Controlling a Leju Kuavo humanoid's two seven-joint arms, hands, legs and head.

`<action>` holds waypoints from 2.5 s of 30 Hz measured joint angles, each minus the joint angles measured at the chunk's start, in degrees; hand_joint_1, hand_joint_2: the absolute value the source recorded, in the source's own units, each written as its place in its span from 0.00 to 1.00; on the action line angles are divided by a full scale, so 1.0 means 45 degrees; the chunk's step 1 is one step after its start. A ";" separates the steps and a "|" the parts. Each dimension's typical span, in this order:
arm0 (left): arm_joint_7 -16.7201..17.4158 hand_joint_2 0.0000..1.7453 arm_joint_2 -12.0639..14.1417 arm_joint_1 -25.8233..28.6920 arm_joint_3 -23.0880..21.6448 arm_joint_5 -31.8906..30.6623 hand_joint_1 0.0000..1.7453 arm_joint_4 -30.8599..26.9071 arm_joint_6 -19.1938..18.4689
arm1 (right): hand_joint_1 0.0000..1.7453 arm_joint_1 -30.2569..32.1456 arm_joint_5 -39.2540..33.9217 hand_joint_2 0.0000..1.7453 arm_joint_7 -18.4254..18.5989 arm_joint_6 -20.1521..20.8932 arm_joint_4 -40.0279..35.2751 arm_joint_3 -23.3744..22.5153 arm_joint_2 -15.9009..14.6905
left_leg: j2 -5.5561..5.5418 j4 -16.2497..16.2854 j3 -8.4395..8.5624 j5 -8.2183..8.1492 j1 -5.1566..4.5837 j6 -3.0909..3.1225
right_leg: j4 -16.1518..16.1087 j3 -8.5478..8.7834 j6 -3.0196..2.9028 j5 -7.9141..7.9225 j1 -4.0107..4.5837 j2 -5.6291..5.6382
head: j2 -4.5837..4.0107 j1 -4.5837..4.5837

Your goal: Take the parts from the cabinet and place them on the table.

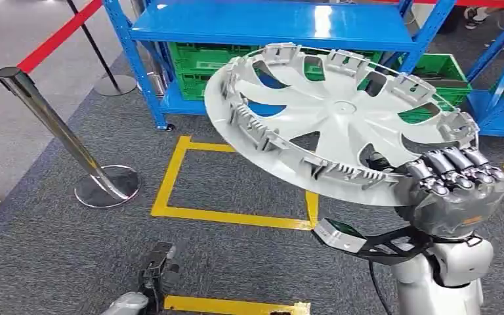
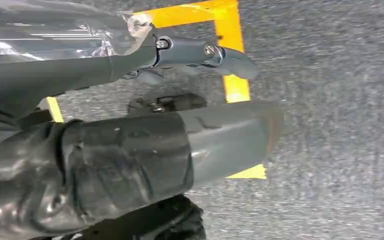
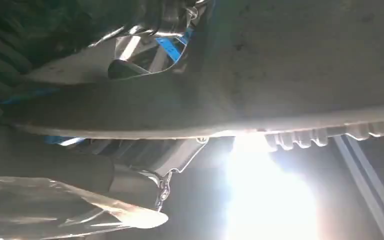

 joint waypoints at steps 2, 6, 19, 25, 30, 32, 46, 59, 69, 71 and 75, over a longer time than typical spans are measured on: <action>0.0015 0.00 -0.0015 0.0001 -0.0005 -0.0005 0.00 0.0000 -0.0005 | 1.00 -0.0019 0.0000 1.00 0.0005 0.0000 0.0000 0.0000 0.0000 | -0.0011 0.0019 -0.0139 0.0191 -0.0029 -0.0065 | -0.2095 0.1620 -0.0190 0.0176 0.0069 0.0000 | 0.0000 -0.0005; 0.0034 0.00 -0.0024 0.0005 -0.0010 -0.0019 0.00 0.0000 -0.0015 | 1.00 -0.0061 0.0000 1.00 0.0039 0.0000 0.0019 0.0010 0.0000 | 0.0009 0.0065 -0.0346 0.0554 -0.0053 -0.0342 | -0.3583 0.2482 -0.0305 -0.0443 0.0168 0.0012 | 0.0000 -0.0024; 0.0155 0.00 0.0068 0.0029 -0.0058 -0.0185 0.00 0.0000 -0.0053 | 1.00 -0.0135 0.0000 1.00 0.0204 0.0000 0.0126 0.0015 0.0000 | -0.0038 0.0029 0.1089 -0.0781 0.0014 -0.0530 | -0.3490 0.1452 -0.0436 0.0438 0.0102 -0.0042 | 0.0000 -0.0092; 0.0185 0.00 0.0073 0.0063 -0.0121 -0.0233 0.00 0.0000 -0.0083 | 1.00 -0.0154 0.0005 1.00 0.0199 0.0000 0.0165 0.0019 -0.0015 | -0.0038 -0.0048 0.0925 -0.0662 -0.0028 -0.0387 | -0.3512 0.1385 -0.0486 0.0586 0.0085 -0.0042 | 0.0000 -0.0078; 0.0185 0.00 0.0073 0.0060 -0.0121 -0.0233 0.00 0.0000 -0.0087 | 1.00 -0.0165 0.0005 1.00 0.0199 0.0000 0.0165 0.0019 -0.0019 | -0.0035 -0.0026 0.0828 -0.0579 -0.0059 -0.0260 | -0.3628 0.1350 -0.0242 0.0750 0.0053 -0.0031 | 0.0000 -0.0083; 0.0185 0.00 0.0073 0.0057 -0.0126 -0.0233 0.00 0.0000 -0.0087 | 1.00 -0.0167 0.0005 1.00 0.0219 0.0000 0.0165 0.0034 -0.0019 | -0.0035 -0.0019 0.0794 -0.0558 -0.0076 -0.0229 | -0.3628 0.1318 -0.0201 0.0775 0.0035 -0.0035 | 0.0000 -0.0092; 0.0185 0.00 0.0039 0.0023 -0.0126 -0.0223 0.00 0.0000 -0.0097 | 1.00 -0.0143 0.0005 1.00 0.0733 0.0000 0.0301 0.0257 -0.0107 | 0.0225 -0.0392 0.0733 -0.0162 0.0221 -0.0086 | -0.0950 0.0074 0.0346 -0.0234 -0.0224 -0.0029 | 0.0000 -0.0058; 0.0180 0.00 0.0126 0.0065 -0.0131 -0.0214 0.00 0.0000 -0.0131 | 1.00 -0.0146 0.0005 1.00 0.1146 0.0000 0.0393 0.0529 -0.0160 | 0.0136 0.4437 -0.1216 -0.2689 0.0275 -0.0663 | -0.2868 0.0954 -0.0431 0.0331 -0.0085 0.0406 | 0.0000 -0.0131; 0.0146 0.00 0.0063 0.0018 -0.0126 -0.0214 0.00 0.0000 -0.0131 | 1.00 -0.0178 0.0000 1.00 0.1190 -0.0005 0.0422 0.0593 -0.0272 | -0.0602 0.0023 0.0575 -0.0449 0.0013 0.0322 | -0.3123 0.0755 -0.0104 0.0691 0.0038 0.1688 | 0.0000 -0.0219; 0.0131 0.00 0.0063 -0.0020 -0.0121 -0.0223 0.00 0.0000 -0.0175 | 1.00 -0.0225 0.0005 1.00 0.1263 0.0000 0.0442 0.0598 -0.0355 | -0.0360 -0.0252 0.0677 -0.0271 0.0017 0.0158 | -0.2452 0.0319 -0.0029 0.0064 0.0089 0.0595 | 0.0000 -0.0029; 0.0131 0.00 0.0053 0.0070 -0.0121 -0.0253 0.00 0.0000 -0.0185 | 1.00 -0.0246 -0.0005 1.00 0.1370 0.0000 0.0491 0.0665 -0.0423 | 0.0329 -0.0186 0.0611 -0.0290 0.0012 0.0107 | 0.0254 -0.0792 0.0248 -0.1022 0.0012 0.0089 | 0.0000 -0.0024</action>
